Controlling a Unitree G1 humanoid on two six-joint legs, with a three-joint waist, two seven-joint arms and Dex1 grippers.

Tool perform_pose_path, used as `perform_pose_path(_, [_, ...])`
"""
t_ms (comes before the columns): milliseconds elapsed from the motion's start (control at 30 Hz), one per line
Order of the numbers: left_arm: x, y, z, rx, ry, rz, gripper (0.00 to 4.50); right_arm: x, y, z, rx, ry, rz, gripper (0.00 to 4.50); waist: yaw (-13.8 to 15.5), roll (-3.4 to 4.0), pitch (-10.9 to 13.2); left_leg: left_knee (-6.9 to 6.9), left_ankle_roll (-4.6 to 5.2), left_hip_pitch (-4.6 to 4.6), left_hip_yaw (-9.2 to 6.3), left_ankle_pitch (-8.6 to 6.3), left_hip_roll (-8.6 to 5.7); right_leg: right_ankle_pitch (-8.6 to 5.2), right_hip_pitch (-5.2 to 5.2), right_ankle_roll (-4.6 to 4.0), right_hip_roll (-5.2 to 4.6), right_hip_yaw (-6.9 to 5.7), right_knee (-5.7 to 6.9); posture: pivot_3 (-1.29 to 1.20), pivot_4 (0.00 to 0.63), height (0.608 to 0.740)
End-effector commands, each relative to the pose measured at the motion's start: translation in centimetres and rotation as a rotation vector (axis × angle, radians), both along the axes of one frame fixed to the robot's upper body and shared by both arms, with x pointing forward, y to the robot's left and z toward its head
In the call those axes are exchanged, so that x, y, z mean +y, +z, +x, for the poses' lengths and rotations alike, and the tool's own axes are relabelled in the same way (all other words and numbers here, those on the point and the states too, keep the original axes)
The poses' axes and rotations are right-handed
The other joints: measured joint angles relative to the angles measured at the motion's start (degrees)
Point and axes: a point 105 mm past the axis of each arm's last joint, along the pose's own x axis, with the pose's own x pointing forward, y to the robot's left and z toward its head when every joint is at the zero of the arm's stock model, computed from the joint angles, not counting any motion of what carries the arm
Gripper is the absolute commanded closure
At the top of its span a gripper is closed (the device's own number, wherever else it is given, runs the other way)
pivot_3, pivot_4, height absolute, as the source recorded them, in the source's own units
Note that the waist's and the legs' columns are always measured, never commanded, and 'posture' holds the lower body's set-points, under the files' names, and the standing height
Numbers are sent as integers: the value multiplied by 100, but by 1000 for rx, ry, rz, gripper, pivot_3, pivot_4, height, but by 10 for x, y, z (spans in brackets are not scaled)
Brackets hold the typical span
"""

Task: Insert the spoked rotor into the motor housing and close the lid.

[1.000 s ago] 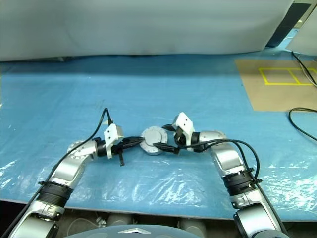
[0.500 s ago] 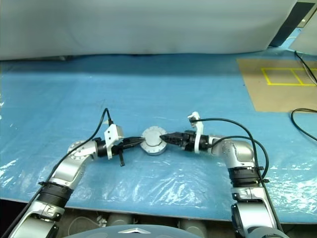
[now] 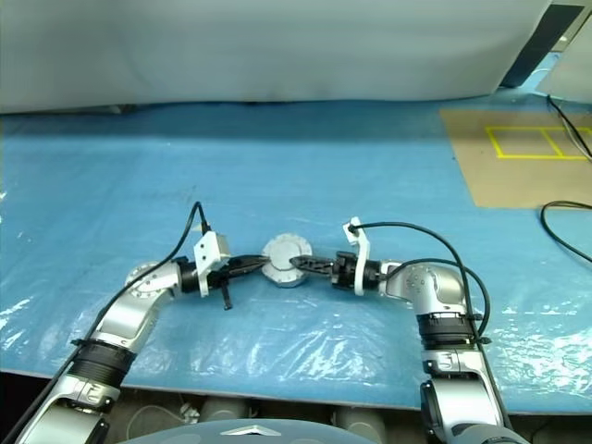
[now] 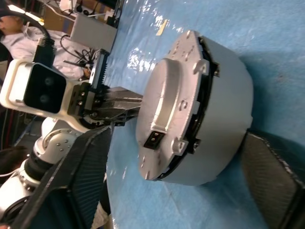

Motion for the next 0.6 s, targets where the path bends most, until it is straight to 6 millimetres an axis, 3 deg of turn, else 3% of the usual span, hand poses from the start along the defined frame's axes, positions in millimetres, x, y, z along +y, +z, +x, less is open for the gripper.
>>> perform_pose_path(33, [0, -12, -4, 34, -5, 37, 4500, -3, -2, 3, -7, -39, 29, 1368, 3, 0, 0, 1, 0, 0, 0, 0, 0, 0, 0, 0, 0, 0, 0, 0, 150, 740])
perform_pose_path(133, [0, -14, -5, 37, -7, 38, 4500, -6, -7, 2, 7, -57, 27, 2269, 5, 4, -1, 1, 0, -3, 2, 0, -2, 1, 0, 1, -1, 0, -1, 0, 150, 740])
perform_pose_path(200, [0, -14, -5, 39, -7, 38, 4500, -3, -5, -1, -3, -43, 30, 2612, 14, 6, -2, 1, 0, -2, 2, 0, -2, 1, 5, 1, -1, 0, 1, 0, 150, 740])
perform_pose_path(600, [3, -4, -3, 37, 15, -8, 4500, 9, -4, 2, -7, -45, 52, 2622, 8, 7, -1, 17, 0, 7, 2, 0, 1, -12, 22, -21, -3, 1, 10, 0, 150, 740])
